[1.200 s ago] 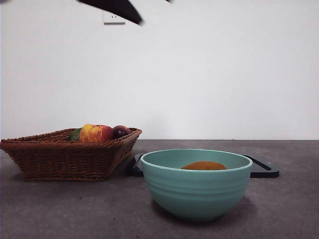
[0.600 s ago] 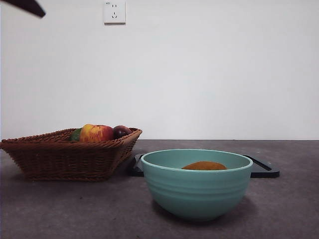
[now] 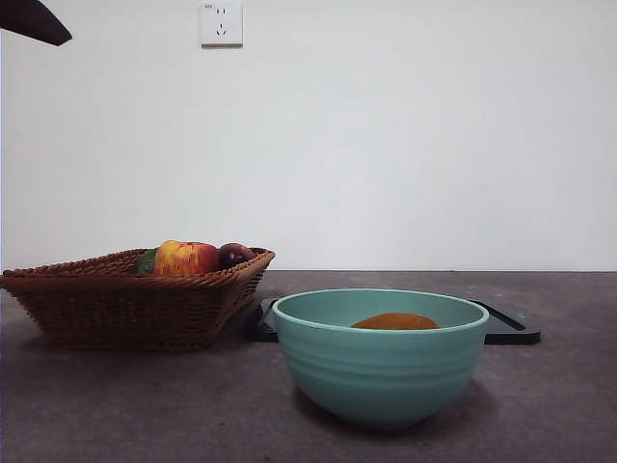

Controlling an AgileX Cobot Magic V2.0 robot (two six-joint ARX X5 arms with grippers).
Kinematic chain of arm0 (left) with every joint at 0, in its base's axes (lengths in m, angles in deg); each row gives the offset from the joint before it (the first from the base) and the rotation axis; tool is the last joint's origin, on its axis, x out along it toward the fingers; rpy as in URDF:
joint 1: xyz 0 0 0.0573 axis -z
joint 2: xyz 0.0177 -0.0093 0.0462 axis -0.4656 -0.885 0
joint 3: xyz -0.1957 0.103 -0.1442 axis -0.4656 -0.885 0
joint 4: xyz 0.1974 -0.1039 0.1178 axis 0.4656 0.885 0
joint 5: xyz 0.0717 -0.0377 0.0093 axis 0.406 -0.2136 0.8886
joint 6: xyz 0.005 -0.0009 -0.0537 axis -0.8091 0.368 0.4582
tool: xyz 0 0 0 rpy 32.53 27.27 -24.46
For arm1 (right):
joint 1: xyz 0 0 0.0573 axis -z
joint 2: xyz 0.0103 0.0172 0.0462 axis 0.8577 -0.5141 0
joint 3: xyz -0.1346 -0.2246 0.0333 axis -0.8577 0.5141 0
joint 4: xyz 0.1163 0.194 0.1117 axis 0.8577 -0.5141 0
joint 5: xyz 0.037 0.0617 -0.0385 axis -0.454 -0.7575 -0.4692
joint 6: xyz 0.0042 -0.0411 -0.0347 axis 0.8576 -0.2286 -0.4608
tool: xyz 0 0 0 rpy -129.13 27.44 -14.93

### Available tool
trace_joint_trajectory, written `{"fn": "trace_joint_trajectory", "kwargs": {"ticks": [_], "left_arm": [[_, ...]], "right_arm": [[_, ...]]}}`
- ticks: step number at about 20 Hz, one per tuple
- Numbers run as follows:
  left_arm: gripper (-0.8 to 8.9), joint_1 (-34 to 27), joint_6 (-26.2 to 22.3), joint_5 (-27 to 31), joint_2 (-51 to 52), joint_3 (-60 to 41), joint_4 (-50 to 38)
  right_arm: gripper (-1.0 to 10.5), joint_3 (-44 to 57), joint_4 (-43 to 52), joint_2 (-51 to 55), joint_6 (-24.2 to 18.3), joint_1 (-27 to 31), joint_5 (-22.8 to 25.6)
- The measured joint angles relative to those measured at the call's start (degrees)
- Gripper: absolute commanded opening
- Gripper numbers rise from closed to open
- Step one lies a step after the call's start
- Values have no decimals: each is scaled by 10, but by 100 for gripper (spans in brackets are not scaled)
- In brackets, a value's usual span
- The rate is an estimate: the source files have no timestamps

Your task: Pick up the wifruite, put it on the bowl, pick up the plate, put it on desk

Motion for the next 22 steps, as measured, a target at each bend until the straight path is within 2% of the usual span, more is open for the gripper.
{"fn": "trace_joint_trajectory", "kwargs": {"ticks": [3,5,8,11,18,20,22], "left_arm": [[312,0,0,0,0,0,-1],[312,0,0,0,0,0,-5],[312,0,0,0,0,0,-4],[312,0,0,0,0,0,-4],[312,0,0,0,0,0,-4],[312,0,0,0,0,0,-4],[312,0,0,0,0,0,-4]], "right_arm": [[387,6,6,-3,20,0,0],[386,47,34,-10,45,-6,0],[343,133,128,-37,104,-32,2],[343,180,207,-67,149,-64,46],[309,203,305,-184,165,-124,146],[212,203,331,-216,165,-134,172],[202,203,358,-245,165,-139,189]]}}
